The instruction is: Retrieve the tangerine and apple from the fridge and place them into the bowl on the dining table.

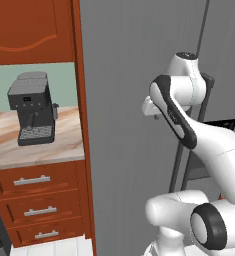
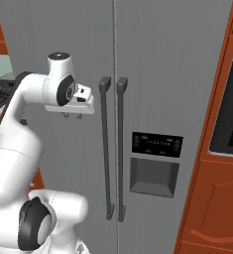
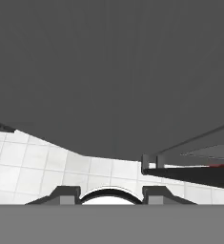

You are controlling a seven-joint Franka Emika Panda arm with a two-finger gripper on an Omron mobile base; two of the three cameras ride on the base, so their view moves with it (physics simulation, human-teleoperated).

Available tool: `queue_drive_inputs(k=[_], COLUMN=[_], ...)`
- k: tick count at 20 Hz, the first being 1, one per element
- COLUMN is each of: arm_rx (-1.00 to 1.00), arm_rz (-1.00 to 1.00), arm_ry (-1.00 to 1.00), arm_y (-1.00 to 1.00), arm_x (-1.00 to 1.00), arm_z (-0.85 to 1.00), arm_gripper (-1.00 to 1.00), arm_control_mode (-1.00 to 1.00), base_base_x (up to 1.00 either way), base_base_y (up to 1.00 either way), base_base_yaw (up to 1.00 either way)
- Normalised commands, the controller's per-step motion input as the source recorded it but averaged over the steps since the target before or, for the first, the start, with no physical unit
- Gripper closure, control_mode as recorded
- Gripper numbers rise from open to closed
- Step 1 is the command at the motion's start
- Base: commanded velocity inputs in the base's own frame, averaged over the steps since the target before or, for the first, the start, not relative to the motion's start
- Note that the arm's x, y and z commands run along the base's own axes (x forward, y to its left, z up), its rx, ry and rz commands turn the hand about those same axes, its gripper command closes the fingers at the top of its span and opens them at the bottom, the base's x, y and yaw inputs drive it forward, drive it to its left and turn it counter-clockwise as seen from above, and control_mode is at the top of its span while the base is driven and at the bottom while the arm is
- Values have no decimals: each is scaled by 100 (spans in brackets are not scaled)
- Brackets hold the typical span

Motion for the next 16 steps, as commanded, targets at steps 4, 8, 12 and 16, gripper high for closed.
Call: queue_drive_inputs(k=[4, 8, 12, 16], arm_rx=[0, 0, 1, 1], arm_rz=[0, 0, -2, -1], arm_ry=[-5, -2, 0, -2], arm_y=[0, -13, -43, -44], arm_x=[-1, -41, -64, -63], arm_z=[0, 0, -2, -5], arm_gripper=[-100, -100, -100, -100], arm_control_mode=[-100, -100, -100, -100], base_base_x=[0, 0, 0, 0], base_base_y=[0, 0, 0, 0], base_base_yaw=[0, 0, 0, 0])
